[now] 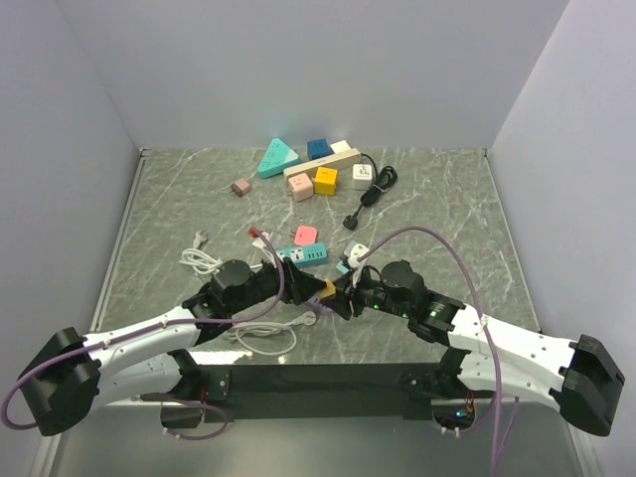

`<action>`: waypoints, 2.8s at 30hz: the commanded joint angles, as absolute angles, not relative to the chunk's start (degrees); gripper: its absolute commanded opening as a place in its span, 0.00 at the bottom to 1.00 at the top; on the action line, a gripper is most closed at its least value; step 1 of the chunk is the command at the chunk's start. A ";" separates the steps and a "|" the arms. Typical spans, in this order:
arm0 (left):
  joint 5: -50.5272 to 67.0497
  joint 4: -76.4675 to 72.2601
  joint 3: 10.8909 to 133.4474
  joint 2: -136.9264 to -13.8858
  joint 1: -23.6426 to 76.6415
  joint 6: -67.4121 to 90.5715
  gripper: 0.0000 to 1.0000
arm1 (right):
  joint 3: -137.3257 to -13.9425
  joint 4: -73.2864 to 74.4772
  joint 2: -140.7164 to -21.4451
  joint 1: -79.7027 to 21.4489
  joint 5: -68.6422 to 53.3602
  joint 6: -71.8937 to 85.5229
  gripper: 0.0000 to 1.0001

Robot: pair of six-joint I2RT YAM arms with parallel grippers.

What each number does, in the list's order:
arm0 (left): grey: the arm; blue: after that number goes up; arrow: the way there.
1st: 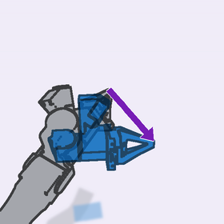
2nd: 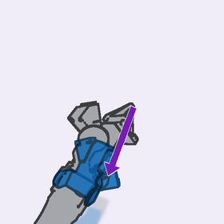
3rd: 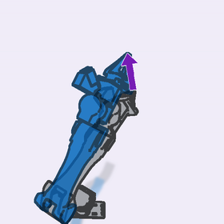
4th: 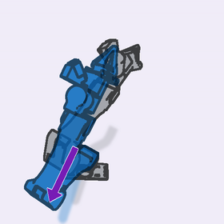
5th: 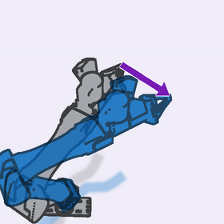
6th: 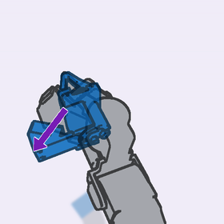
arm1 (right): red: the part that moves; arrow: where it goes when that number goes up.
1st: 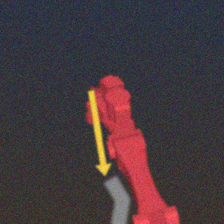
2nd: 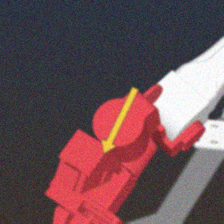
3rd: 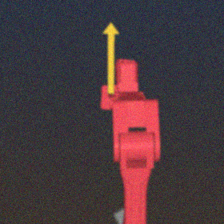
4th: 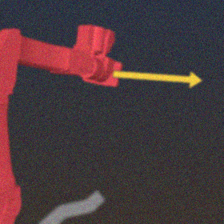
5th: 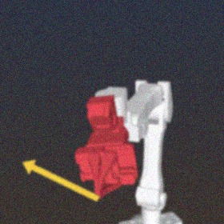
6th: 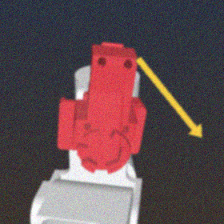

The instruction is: Insert the plug

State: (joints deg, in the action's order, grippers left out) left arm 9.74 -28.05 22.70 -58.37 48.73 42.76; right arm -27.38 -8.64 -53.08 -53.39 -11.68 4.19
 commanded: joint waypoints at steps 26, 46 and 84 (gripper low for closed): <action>15.03 -34.54 21.44 -60.91 49.39 44.30 0.61 | -28.74 -15.73 -53.88 -54.32 -8.26 4.22 0.10; 26.51 -39.64 20.48 -61.88 47.46 29.01 0.00 | -30.67 -5.38 -45.99 -54.32 -8.96 5.45 0.91; 48.69 -25.49 24.79 -56.16 50.10 10.37 0.01 | -42.98 14.77 -54.05 -51.86 -39.55 2.37 0.66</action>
